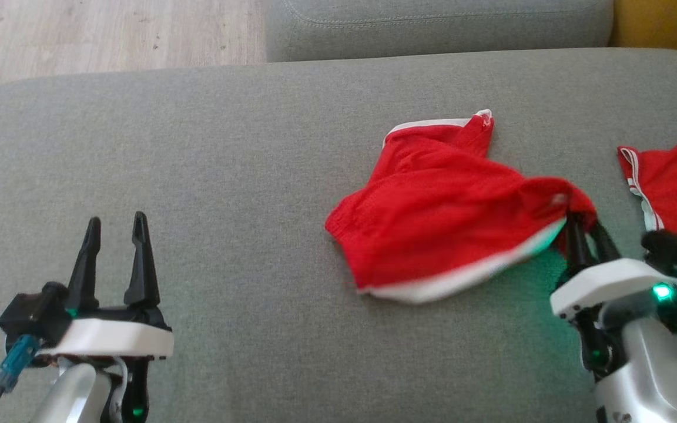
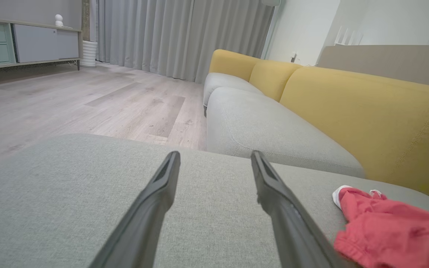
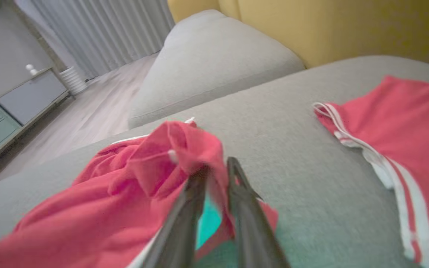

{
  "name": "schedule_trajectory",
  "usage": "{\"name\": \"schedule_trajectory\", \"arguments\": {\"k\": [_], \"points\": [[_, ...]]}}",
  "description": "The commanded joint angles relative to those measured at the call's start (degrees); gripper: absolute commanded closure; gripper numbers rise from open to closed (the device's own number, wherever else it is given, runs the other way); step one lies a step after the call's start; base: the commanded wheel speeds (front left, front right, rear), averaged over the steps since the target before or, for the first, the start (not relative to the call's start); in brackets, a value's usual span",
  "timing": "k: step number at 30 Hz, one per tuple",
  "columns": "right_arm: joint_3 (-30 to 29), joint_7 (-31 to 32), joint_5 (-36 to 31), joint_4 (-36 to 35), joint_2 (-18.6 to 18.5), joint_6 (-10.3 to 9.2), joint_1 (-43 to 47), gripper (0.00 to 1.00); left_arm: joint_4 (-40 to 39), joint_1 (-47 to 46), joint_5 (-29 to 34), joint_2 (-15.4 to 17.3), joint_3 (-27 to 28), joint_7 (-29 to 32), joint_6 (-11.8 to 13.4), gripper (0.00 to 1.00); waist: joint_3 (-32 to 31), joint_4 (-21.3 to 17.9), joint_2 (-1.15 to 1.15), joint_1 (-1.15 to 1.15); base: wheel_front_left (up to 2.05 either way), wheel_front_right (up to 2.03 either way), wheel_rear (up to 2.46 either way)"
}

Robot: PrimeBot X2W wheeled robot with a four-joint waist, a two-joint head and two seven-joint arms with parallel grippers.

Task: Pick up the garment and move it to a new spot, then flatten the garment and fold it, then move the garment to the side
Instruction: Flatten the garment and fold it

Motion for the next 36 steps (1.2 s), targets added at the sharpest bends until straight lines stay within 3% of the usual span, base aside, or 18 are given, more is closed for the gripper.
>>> {"name": "schedule_trajectory", "arguments": {"k": [1,10,22,31,36], "points": [[0.48,-0.16,1.74,-0.79,0.14,0.39,-1.81,0.00,-1.36,-2.94,-0.17,1.14,1.85,-0.24,-0.05,0.00,-0.03,0.08,0.00,0.00,0.00,0.00,0.00],[-1.57,-4.37,7.14,-1.42,0.14,0.39,0.56,0.00,-0.85,-1.74,-0.39,0.87,2.14,-0.43,0.05,0.00,-0.97,-0.45,0.00,0.00,0.00,0.00,0.00],[4.25,-3.95,-8.95,-18.62,0.14,0.39,9.31,0.00,-1.34,1.94,0.27,-0.12,1.85,-0.69,0.15,0.00,-3.38,-1.72,0.00,0.00,0.00,0.00,0.00],[5.52,0.41,-9.81,-24.88,0.14,0.39,12.55,0.00,-2.27,2.91,0.63,-0.08,2.27,-0.76,0.35,0.00,-3.72,-1.64,0.00,0.00,0.00,0.00,0.00],[6.17,1.03,-9.18,-25.52,0.14,0.39,12.86,0.00,-2.69,1.88,3.23,-0.81,-2.97,1.18,-1.53,0.00,-3.01,-1.64,0.00,0.00,0.00,0.00,0.00]]}}
